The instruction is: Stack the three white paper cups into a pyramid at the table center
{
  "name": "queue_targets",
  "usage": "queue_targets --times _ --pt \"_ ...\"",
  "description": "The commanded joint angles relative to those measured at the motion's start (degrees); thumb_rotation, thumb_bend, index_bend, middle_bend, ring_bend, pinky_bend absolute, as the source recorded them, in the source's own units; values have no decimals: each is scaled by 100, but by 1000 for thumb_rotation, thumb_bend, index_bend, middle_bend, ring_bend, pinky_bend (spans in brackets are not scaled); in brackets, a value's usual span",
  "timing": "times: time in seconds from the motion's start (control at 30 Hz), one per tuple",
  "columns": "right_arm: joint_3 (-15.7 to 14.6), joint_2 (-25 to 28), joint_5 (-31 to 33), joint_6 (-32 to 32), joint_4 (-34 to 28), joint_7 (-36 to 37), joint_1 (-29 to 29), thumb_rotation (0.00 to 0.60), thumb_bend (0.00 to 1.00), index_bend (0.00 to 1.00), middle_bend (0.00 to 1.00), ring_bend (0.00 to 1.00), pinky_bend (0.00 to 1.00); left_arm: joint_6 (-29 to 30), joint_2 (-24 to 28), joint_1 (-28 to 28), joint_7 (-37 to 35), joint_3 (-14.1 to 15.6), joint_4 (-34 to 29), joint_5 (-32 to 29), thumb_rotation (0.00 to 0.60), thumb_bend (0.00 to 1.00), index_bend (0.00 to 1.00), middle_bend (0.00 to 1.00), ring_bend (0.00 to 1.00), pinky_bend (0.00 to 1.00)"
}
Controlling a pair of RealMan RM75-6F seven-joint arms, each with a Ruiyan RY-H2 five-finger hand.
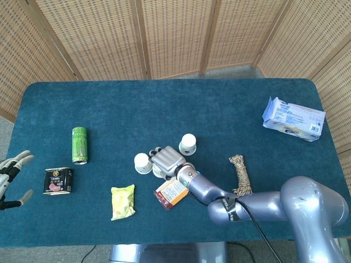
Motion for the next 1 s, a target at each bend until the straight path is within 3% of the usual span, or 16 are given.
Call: queue_targets --times 0.03,0.63,1.0 --pt "12 -19 -23 27 -8 12 -4 600 474 320 180 145 547 19 3 10 2 1 -3 11 600 437 22 0 0 19" --pt "45 -215 -39 -48 293 32 56 600 470 316 176 114 512 146 11 139 -64 45 63 37 600 437 21 0 0 17" --pt "-24 -208 126 -27 253 -71 117 600 456 235 121 25 383 193 7 190 -81 59 78 46 600 437 21 0 0 15"
